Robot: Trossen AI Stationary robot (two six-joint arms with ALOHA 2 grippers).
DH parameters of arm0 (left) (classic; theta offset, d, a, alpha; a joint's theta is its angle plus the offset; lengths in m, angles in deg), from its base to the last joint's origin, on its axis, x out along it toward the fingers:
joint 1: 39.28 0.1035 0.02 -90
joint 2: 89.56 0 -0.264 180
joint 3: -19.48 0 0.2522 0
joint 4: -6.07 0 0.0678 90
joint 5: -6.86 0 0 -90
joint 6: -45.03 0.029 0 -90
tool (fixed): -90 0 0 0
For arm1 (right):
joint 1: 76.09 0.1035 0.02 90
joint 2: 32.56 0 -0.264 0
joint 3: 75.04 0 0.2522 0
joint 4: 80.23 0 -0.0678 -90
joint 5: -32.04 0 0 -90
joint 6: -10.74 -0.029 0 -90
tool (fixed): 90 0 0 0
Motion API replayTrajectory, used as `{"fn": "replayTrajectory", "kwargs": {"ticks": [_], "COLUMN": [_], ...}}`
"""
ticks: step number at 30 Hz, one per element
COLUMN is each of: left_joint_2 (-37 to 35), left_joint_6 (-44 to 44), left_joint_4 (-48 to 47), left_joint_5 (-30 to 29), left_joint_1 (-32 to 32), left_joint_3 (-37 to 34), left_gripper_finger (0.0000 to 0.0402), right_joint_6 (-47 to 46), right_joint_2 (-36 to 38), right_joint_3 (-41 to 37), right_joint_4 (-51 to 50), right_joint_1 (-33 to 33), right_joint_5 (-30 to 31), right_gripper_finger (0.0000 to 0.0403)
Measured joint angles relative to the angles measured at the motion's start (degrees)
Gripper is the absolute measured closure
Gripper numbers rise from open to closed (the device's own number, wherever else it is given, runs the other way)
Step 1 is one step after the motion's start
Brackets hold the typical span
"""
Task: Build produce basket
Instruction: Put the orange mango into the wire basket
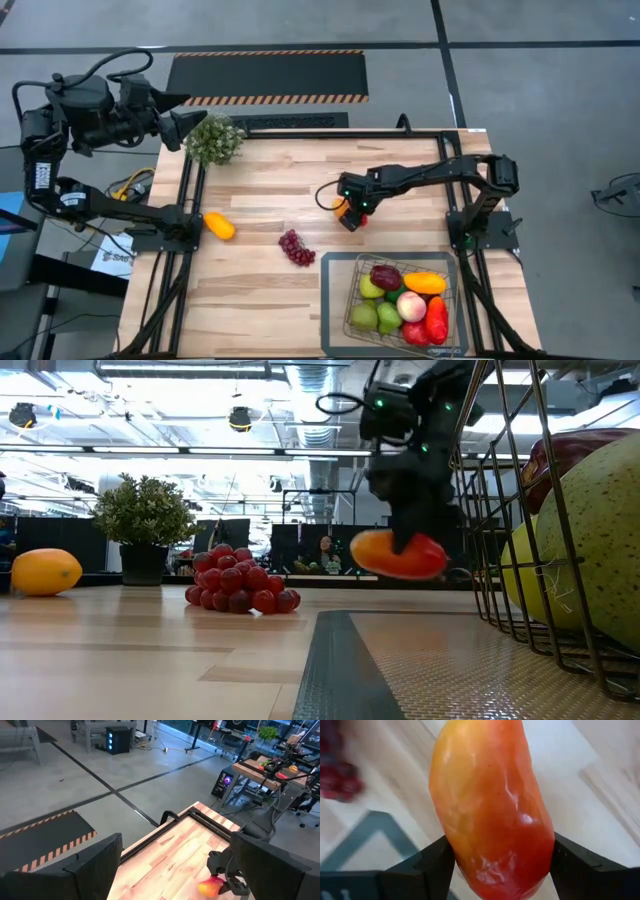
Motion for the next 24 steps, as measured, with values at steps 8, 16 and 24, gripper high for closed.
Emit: {"fn": "replayTrajectory", "kwargs": {"ticks": [8, 16, 24], "left_joint_2": [0.04, 0.04, 0.04], "left_joint_6": [0.11, 0.87, 1.89], "left_joint_4": [-0.03, -3.18, -3.86], "left_joint_5": [-0.01, -0.04, 0.35], "left_joint_1": [0.0, 0.0, 0.0], "left_joint_3": [0.0, 0.0, 0.0], "left_gripper_finger": [0.0042, 0.0042, 0.0042], "right_joint_6": [2.21, 2.45, -8.18], "right_joint_2": [0.09, 0.11, 0.22], "right_joint_3": [11.42, 27.07, 36.17], "right_joint_4": [-6.41, -17.44, -27.93], "right_joint_1": [0.32, 5.22, 18.0], "right_joint_5": [-8.99, -16.65, -13.24], "right_gripper_finger": [0.0127, 0.0127, 0.0127]}}
